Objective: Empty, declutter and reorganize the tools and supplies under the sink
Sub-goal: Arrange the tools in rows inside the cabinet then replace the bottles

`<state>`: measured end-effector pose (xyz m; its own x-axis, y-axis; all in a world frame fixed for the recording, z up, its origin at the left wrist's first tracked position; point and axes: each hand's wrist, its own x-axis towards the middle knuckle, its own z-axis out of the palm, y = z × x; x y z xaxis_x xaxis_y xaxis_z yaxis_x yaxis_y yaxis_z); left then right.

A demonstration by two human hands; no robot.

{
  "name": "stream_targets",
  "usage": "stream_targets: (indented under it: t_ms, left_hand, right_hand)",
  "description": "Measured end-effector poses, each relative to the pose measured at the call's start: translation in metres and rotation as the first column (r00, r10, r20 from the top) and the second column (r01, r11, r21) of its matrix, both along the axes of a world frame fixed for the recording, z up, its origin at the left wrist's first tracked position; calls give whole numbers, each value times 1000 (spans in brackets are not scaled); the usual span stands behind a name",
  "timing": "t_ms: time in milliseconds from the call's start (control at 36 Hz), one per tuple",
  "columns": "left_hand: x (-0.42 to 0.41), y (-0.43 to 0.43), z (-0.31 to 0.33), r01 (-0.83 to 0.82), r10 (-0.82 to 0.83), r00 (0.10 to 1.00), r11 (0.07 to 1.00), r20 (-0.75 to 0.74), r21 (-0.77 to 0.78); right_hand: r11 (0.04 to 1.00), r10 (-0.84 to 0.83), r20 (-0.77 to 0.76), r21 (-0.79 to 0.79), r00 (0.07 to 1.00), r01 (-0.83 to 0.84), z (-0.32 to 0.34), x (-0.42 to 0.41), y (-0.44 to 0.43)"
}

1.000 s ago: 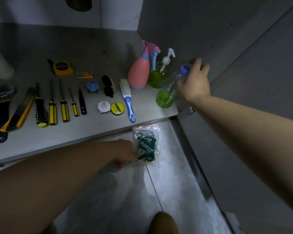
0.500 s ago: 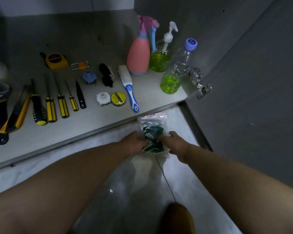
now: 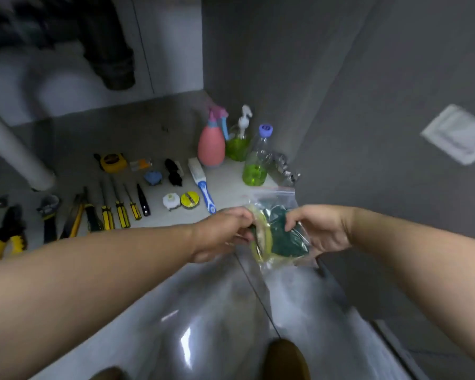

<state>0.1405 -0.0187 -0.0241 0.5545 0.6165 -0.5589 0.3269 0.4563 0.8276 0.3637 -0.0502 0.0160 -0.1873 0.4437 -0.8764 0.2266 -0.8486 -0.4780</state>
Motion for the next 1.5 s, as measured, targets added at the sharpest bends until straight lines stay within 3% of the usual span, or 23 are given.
stream_targets:
  t_ms: [83, 167, 250, 361, 444, 583, 694, 750, 833, 917, 1000, 1083, 1333, 1500]
  left_hand:
    - [2, -6, 64, -162, 150, 984, 976, 92, 145]
    - [-1, -21, 122, -384, 342, 920, 887, 191, 258]
    - [-16, -40, 172, -534, 482, 832, 829, 276, 164]
    - [-43, -71, 214, -451, 400, 852, 889, 337, 86]
    - [-61, -91, 227, -447, 393, 837, 892, 380, 62]
    - [-80, -108, 229, -563, 474, 792, 811, 386, 160]
    - [-89, -111, 227, -613, 523, 782, 743, 339, 270]
    - [-92, -111, 229, -623, 527, 777, 720, 344, 305]
    - [-96, -109, 232, -642, 525, 762, 689, 379, 338]
    - [-97, -109, 232, -642, 507, 753, 706, 419, 300]
    - [-95, -107, 231, -629, 495, 759, 724, 423, 283]
    - [-88, -107, 228, -601, 470, 781, 744, 411, 291]
    - [-81, -106, 223, -583, 480, 792, 778, 377, 235]
    - [-80, -103, 225, -653, 547, 753, 694, 367, 304]
  right_hand:
    - [982, -119, -131, 133, 984, 136, 57, -9, -14]
    - [911, -220, -351, 260, 910, 320, 101, -27, -34]
    - [823, -204, -546, 355, 813, 444, 133, -50, -53]
    - [757, -115, -643, 437, 757, 486, 163, -78, -74]
    - [726, -116, -609, 487, 785, 485, 173, -100, -86]
    - [553, -366, -352, 662, 862, 505, 169, -130, -101]
    - [502, -336, -435, 668, 836, 549, 172, -151, -110]
    - [521, -281, -506, 633, 816, 572, 177, -156, -111]
    - [522, -162, -466, 707, 870, 477, 183, -163, -113]
    - [464, -198, -413, 760, 889, 456, 185, -168, -113]
    - [379, -298, -483, 731, 823, 567, 187, -169, -107]
    - [342, -273, -515, 738, 812, 583, 189, -169, -104]
    - [327, -190, -403, 834, 895, 444, 185, -171, -108]
    - [273, -251, -348, 870, 903, 411, 186, -170, -107]
